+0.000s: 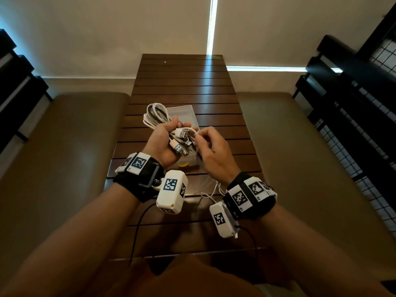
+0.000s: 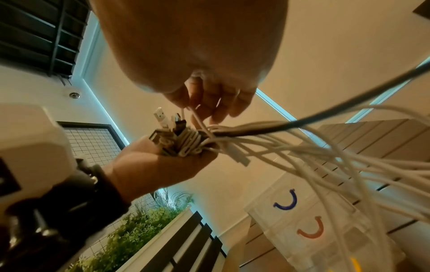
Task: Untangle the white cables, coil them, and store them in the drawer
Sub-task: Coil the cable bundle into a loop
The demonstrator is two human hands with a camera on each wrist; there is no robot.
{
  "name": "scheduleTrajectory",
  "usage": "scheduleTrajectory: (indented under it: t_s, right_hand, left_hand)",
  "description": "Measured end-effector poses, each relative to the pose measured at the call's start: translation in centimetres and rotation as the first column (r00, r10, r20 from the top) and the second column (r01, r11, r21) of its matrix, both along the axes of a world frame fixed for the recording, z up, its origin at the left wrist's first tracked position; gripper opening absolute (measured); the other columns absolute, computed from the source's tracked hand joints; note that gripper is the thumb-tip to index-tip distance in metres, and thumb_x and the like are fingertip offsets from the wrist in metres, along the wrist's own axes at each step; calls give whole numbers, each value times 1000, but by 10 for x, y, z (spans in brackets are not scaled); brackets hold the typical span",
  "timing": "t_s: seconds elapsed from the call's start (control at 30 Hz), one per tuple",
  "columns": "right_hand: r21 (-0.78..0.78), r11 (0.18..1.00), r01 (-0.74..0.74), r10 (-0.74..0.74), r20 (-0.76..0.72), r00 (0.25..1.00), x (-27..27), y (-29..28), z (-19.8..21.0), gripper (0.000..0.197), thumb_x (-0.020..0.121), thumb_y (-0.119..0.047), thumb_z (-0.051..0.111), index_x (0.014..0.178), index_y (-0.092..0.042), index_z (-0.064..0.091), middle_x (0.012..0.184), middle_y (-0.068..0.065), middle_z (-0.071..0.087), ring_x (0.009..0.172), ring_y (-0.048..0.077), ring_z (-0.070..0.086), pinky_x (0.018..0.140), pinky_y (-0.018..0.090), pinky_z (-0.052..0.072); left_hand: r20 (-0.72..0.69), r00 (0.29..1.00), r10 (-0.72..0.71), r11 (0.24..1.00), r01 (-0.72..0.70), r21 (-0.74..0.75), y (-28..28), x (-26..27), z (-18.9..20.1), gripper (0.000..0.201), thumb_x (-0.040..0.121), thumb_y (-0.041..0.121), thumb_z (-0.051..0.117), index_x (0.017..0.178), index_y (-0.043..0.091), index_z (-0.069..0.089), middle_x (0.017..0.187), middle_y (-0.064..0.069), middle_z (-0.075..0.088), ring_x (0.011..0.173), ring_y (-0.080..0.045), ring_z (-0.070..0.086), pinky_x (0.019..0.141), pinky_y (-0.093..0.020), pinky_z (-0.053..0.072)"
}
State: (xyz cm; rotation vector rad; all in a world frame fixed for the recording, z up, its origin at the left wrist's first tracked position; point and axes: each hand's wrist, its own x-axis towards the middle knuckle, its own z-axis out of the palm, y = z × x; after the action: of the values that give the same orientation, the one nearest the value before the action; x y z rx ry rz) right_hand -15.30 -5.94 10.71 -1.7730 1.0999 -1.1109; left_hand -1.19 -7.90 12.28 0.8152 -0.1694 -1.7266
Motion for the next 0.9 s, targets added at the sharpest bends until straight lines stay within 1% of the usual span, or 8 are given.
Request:
scheduleTrajectory:
  t_s: [0.13, 0.23, 0.3, 0.53, 0.7, 0.77, 0.83, 0.9]
  right_hand:
    - [129, 989, -73, 64, 76, 995, -10, -9, 10, 16, 101, -18, 46, 90, -13, 55, 61, -11, 50, 50, -1, 47, 50, 16, 37]
    - [118, 988, -97, 128, -295, 947, -23, -26, -3, 22, 99, -25, 50, 79, -20, 58, 60, -10, 52, 54, 1, 48, 57, 22, 35]
    - [52, 998, -32, 51, -439, 897, -26, -30, -17, 27, 98, -29, 51, 71, -24, 54, 61, -10, 52, 60, 8, 49, 60, 28, 35]
    - [264, 963, 46, -36, -41, 999, -15, -26, -33, 37, 98, -26, 52, 63, -18, 42, 57, -5, 43, 46, 0, 37, 49, 16, 34]
    - [477, 857, -197, 134, 163, 977, -7, -17, -28, 24, 104, -29, 36, 94, -21, 55, 62, 2, 50, 44, 8, 47, 40, 22, 40]
    - [503, 834, -229, 224, 70, 972, -6, -14, -25, 35, 103, -44, 33, 91, -20, 56, 65, 3, 51, 48, 9, 45, 43, 22, 37]
    - [434, 868, -240, 328, -139, 935, -7, -12, -19, 31, 97, -48, 46, 98, -20, 58, 76, 1, 57, 60, 11, 51, 53, 23, 39]
    - [287, 921, -262, 375, -484, 791, -11, -11, -15, 24, 93, -38, 59, 109, -21, 58, 91, 0, 63, 79, 16, 59, 64, 25, 40]
  left_hand:
    - [113, 994, 8, 1000, -7, -14, -2, 1, 2, 35, 101, 29, 44, 71, 11, 52, 70, -6, 65, 68, -21, 67, 72, -38, 54]
    - [45, 999, -29, 999, 30, -14, 0, 2, 3, 35, 101, 30, 41, 72, 13, 50, 70, -3, 64, 80, -21, 67, 73, -35, 55]
    - [-1, 999, -39, 999, 39, -11, 3, -1, 3, 34, 101, 30, 41, 73, 13, 50, 72, -2, 65, 83, -22, 67, 72, -33, 57]
    - [-33, 999, -4, 999, 3, -37, 4, -11, 5, 38, 100, 33, 40, 69, 14, 48, 77, -4, 61, 106, -28, 64, 95, -40, 43]
    - [13, 990, 141, 990, -141, 9, -2, -11, -2, 39, 100, 39, 43, 70, 14, 49, 58, -4, 55, 65, -19, 58, 89, -43, 49]
    - [68, 974, 214, 976, -216, 22, -5, -10, -9, 39, 100, 40, 44, 71, 14, 48, 58, -4, 52, 58, -18, 55, 78, -42, 53]
    - [123, 959, 255, 965, -260, 27, -7, -10, -16, 38, 99, 40, 46, 71, 14, 47, 60, -4, 49, 51, -18, 55, 66, -38, 52]
    - [202, 942, 269, 961, -277, 13, -8, -8, -21, 37, 99, 38, 47, 71, 14, 47, 59, -3, 49, 44, -19, 55, 57, -33, 50]
